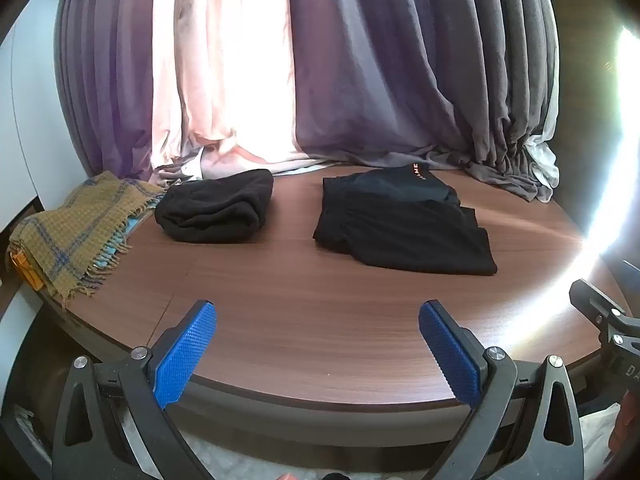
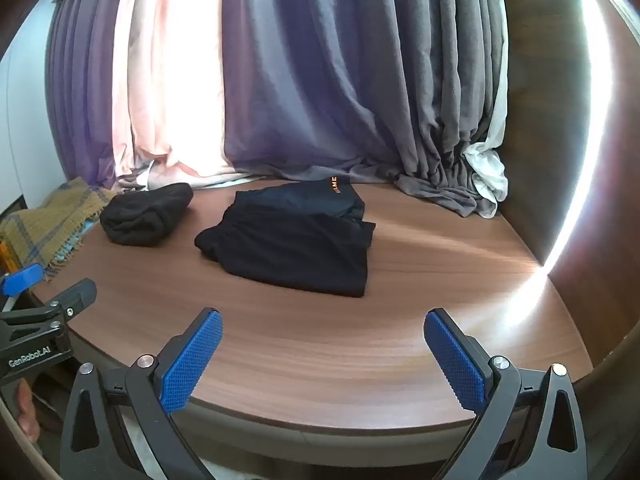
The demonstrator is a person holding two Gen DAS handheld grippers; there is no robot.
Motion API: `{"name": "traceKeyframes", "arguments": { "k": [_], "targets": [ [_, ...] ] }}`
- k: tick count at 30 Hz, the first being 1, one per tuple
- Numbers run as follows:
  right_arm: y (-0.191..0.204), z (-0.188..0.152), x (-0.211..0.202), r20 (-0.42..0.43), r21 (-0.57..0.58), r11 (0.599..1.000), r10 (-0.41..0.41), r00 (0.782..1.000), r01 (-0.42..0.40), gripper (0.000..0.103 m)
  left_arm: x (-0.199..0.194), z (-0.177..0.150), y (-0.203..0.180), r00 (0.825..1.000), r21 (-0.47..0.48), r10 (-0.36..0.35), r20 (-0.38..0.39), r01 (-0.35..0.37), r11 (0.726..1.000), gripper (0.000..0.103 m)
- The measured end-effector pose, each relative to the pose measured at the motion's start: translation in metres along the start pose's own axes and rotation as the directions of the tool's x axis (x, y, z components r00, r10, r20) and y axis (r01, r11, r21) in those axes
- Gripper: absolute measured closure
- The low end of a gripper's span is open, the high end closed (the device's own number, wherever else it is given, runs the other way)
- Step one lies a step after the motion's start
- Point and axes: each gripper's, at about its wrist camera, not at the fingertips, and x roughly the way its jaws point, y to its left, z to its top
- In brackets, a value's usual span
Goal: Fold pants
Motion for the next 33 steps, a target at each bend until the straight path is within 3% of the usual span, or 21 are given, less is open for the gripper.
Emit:
{"name": "traceKeyframes", "arguments": {
  "k": [33],
  "targets": [
    [-0.005, 0.007, -0.004, 0.022, 0.002, 1.000, 0.016, 1.000, -0.016, 0.001, -0.013, 0.012, -0.004, 0.999, 0.002, -0.027, 0.036, 0.027, 1.000, 0.000]
  ]
}}
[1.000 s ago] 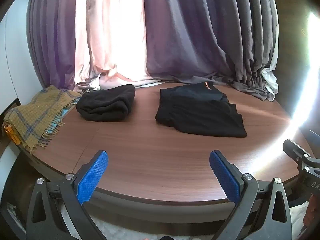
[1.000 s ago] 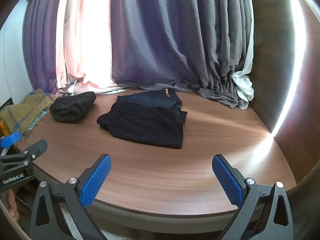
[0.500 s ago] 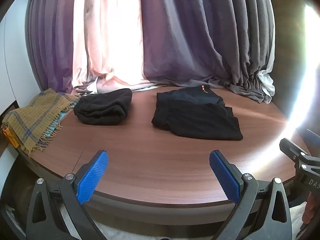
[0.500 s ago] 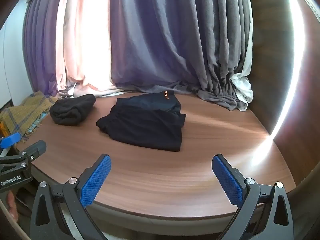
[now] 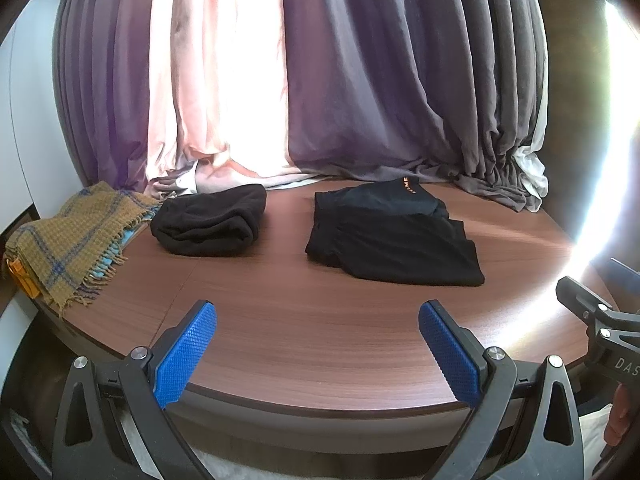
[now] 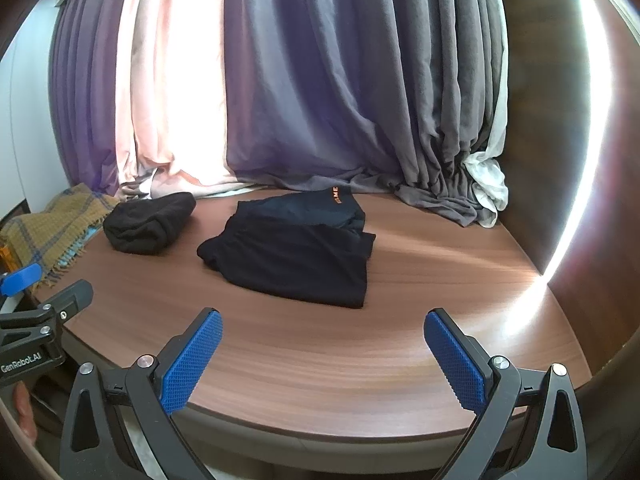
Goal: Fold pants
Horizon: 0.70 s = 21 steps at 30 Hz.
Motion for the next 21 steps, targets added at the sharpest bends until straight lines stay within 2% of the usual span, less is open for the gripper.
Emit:
{"name": "traceKeyframes", "arguments": {
  "k": [21],
  "targets": [
    [0.002, -0.002, -0.011, 0.014, 0.003, 1.000, -0.011, 1.000, 0.010, 0.001, -0.009, -0.004, 0.005, 1.000, 0.006, -0.016, 0.023, 0.016, 1.000, 0.000]
  ]
}}
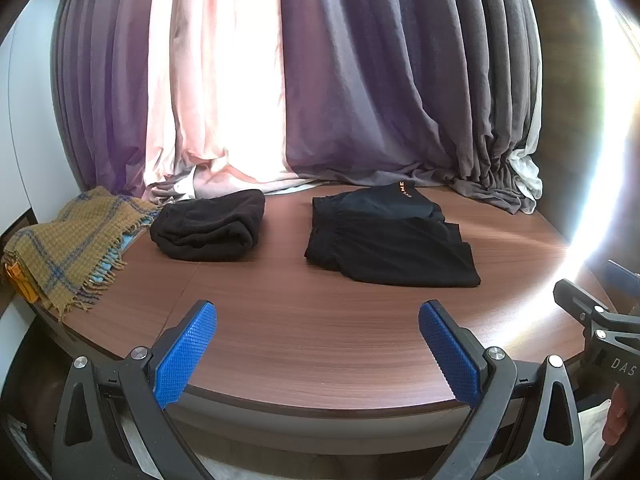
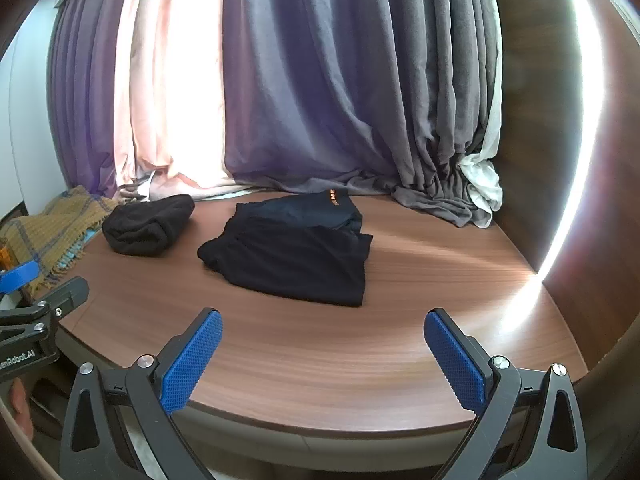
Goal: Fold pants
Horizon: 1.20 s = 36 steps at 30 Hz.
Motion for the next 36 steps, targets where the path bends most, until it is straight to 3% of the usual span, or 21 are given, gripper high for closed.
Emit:
{"name": "traceKeyframes", "arguments": {
  "k": [25, 36],
  "targets": [
    [0.003, 0.004, 0.005, -0.002, -0.008, 1.000, -0.011, 1.000, 0.011, 0.001, 0.002, 0.003, 0.003, 1.000, -0.001, -0.005, 0.000, 0.005, 1.000, 0.000],
    [0.008, 0.009, 0.019, -0.024, -0.003, 1.000, -0.020, 1.000, 0.020, 0.001, 0.029, 0.011, 0.013, 0.999, 0.001, -0.014, -0.033, 0.014, 1.000, 0.000]
  ]
}}
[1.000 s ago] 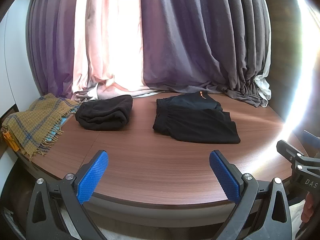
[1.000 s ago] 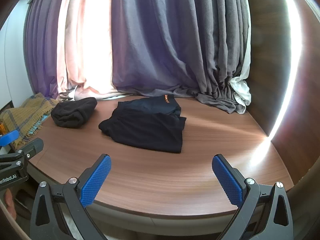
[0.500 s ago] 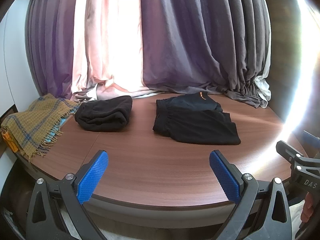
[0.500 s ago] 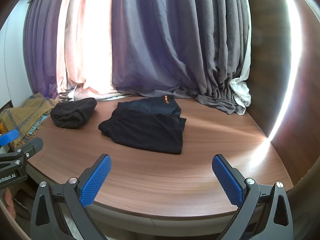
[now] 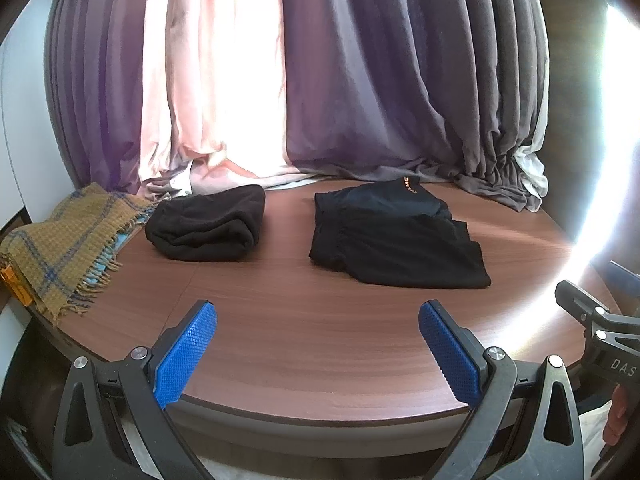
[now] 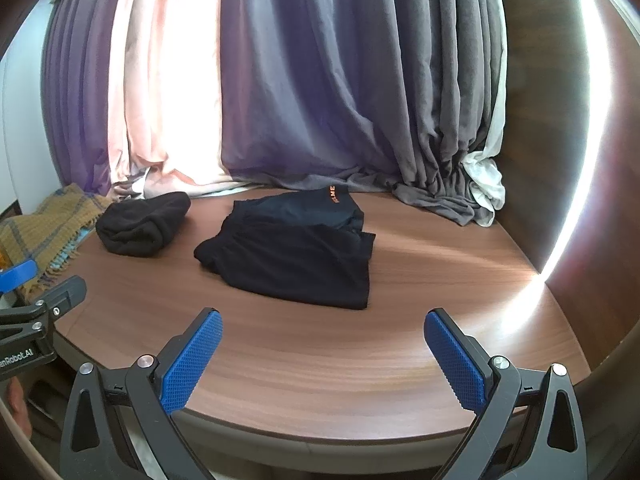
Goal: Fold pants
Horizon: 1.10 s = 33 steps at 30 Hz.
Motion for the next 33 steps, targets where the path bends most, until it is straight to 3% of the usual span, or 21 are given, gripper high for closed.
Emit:
{"name": "traceKeyframes", "arguments": {
  "k": [15, 25, 33],
  "targets": [
    [0.036, 0.021, 0.056, -0.055, 0.048, 0.996, -0.074, 0.996, 0.077, 0.001, 0.067, 0.031, 0.039, 0.998, 0.061, -0.068, -0.003, 0.068, 0.996, 0.004],
    [0.067, 0.037, 0.100, -0.069, 0.089, 0.981, -0.166, 0.984, 0.172, 0.001, 0.131, 0.052, 0.071, 0.985, 0.063, -0.162, -0.053, 0.165, 0.984, 0.008],
    [0.063, 0.035, 0.130, -0.153, 0.153, 0.961, -0.206, 0.966, 0.229, 0.001, 0.170, 0.056, 0.069, 0.981, 0.088, -0.162, -0.105, 0.171, 0.981, 0.009]
  ]
}}
